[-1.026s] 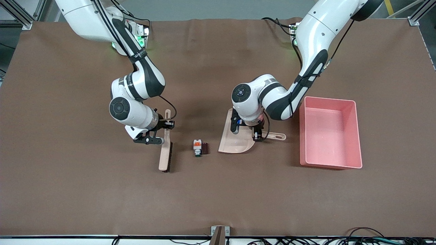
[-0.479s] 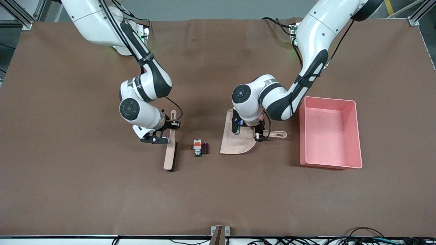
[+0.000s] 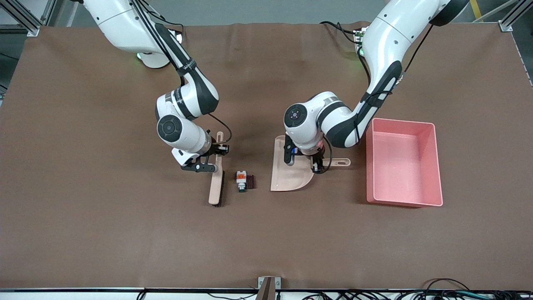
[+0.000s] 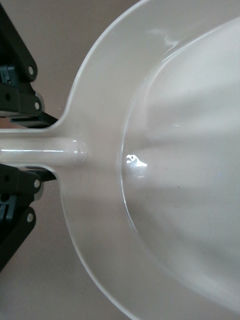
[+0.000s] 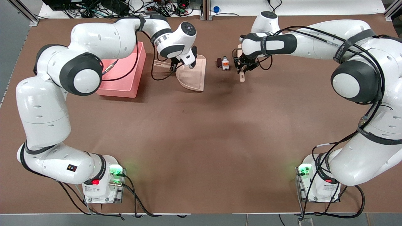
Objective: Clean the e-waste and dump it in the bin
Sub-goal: 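Move the white brush beside the switch with the right gripper, then sweep the switch and capacitor into the dustpan with the right gripper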
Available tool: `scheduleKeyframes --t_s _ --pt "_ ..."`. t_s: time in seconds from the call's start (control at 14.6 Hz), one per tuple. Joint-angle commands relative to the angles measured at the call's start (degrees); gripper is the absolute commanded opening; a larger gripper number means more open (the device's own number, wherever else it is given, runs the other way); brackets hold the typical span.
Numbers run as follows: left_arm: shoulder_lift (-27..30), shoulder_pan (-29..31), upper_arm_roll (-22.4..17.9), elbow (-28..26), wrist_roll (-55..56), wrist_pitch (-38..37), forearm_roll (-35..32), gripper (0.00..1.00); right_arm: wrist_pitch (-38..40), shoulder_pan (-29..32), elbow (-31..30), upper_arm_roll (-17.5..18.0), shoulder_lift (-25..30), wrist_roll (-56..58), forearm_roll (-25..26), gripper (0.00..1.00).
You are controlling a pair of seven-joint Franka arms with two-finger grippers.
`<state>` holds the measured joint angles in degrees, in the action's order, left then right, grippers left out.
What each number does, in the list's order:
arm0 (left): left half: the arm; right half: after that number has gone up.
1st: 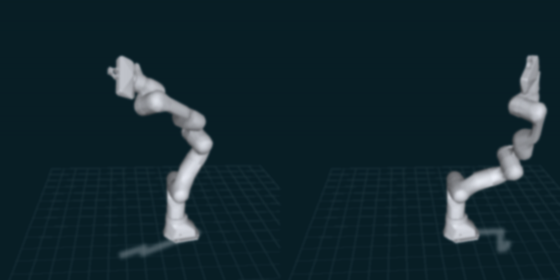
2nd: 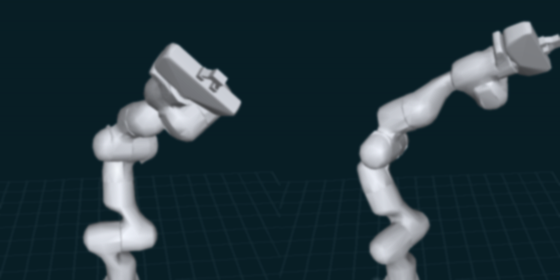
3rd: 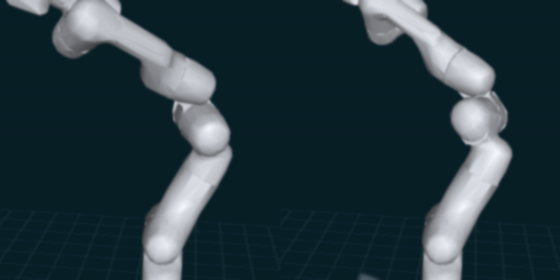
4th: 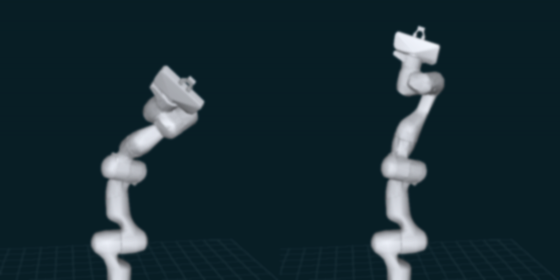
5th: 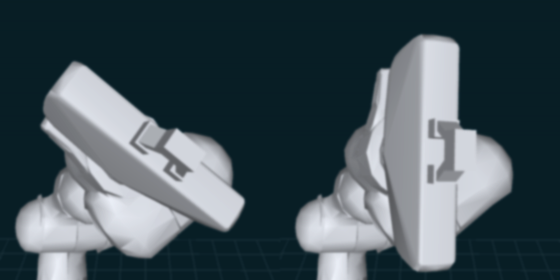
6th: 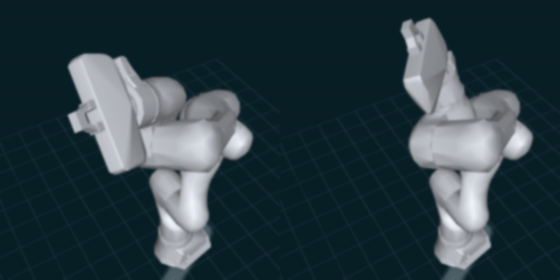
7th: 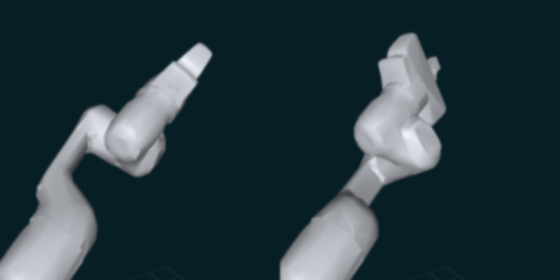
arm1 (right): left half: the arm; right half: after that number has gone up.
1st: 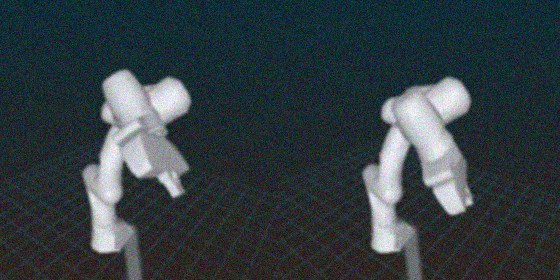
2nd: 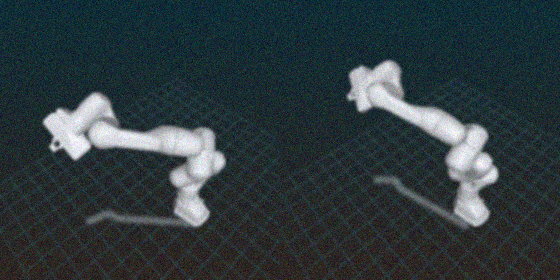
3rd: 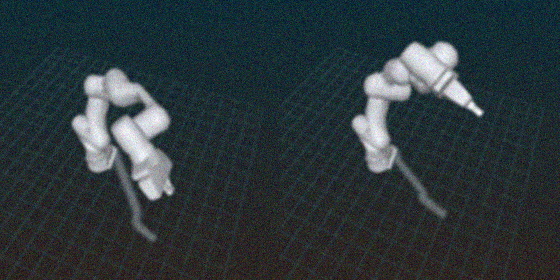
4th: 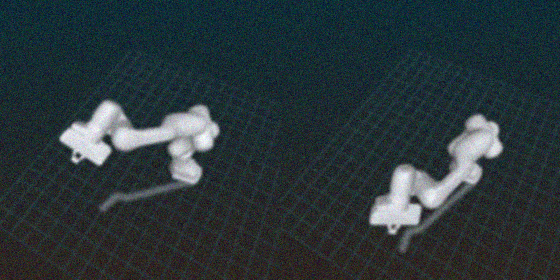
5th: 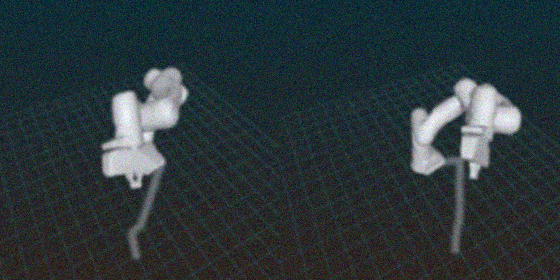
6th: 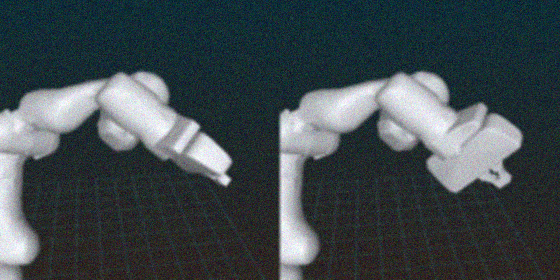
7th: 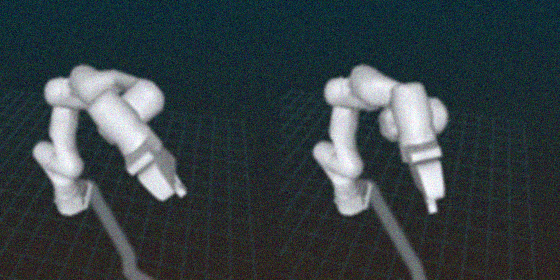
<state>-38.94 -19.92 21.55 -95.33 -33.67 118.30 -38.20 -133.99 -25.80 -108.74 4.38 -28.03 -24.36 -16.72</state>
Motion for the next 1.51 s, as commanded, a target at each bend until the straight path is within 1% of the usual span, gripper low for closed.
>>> scheduleKeyframes --t_s 0.0,0.14,0.27,0.41,0.55,0.62,0.82,1.09,1.23,1.44 --pt "-0.79 -0.38 0.07 1.99 0.01 -1.76 0.67 0.33 -1.80 -2.67 -0.33 -0.33 -0.36 -1.04 -2.09 0.01" --pt "-0.79 -0.38 0.07 2.08 0.10 -1.93 0.67 0.29 -2.41 -2.94 -0.42 -0.33 -0.89 -1.04 -2.09 0.01" --pt "-0.79 -0.56 0.07 2.08 0.10 -1.93 0.67 0.28 -3.46 -4.07 -0.42 -0.33 -1.24 -1.04 -2.09 0.01" --pt "-0.79 -0.56 0.07 2.08 0.01 -1.93 0.67 0.24 -4.00 -4.43 -0.42 -0.33 -1.59 -1.21 -2.18 0.01" --pt "-0.79 -0.56 0.07 2.08 0.10 -1.93 0.67 0.13 -4.52 -5.65 -0.24 -0.33 -1.77 -3.49 -2.18 0.01" --pt "-0.79 -0.56 0.07 2.08 0.10 -2.02 0.67 0.12 -5.48 -6.27 -0.15 -0.33 -1.94 -4.37 -2.18 0.01" --pt "-0.79 -0.56 0.07 2.08 0.10 -2.02 0.76 0.01 -6.72 -7.42 -0.07 -0.33 -2.64 -5.26 -2.18 0.01" --pt "-0.87 -0.56 0.07 2.08 0.10 -2.02 0.67 0.00 -6.81 -8.73 1.51 -0.33 -4.31 -5.35 -2.44 0.01" --pt "-0.87 -0.56 0.07 2.08 0.10 -2.02 0.76 0.01 -6.99 -9.97 3.70 -0.33 -5.98 -5.70 -4.63 0.01" --pt "-0.87 -0.56 0.07 2.08 0.10 -2.02 0.67 0.01 -7.16 -11.63 7.57 -0.33 -8.70 -5.78 -5.25 0.01"
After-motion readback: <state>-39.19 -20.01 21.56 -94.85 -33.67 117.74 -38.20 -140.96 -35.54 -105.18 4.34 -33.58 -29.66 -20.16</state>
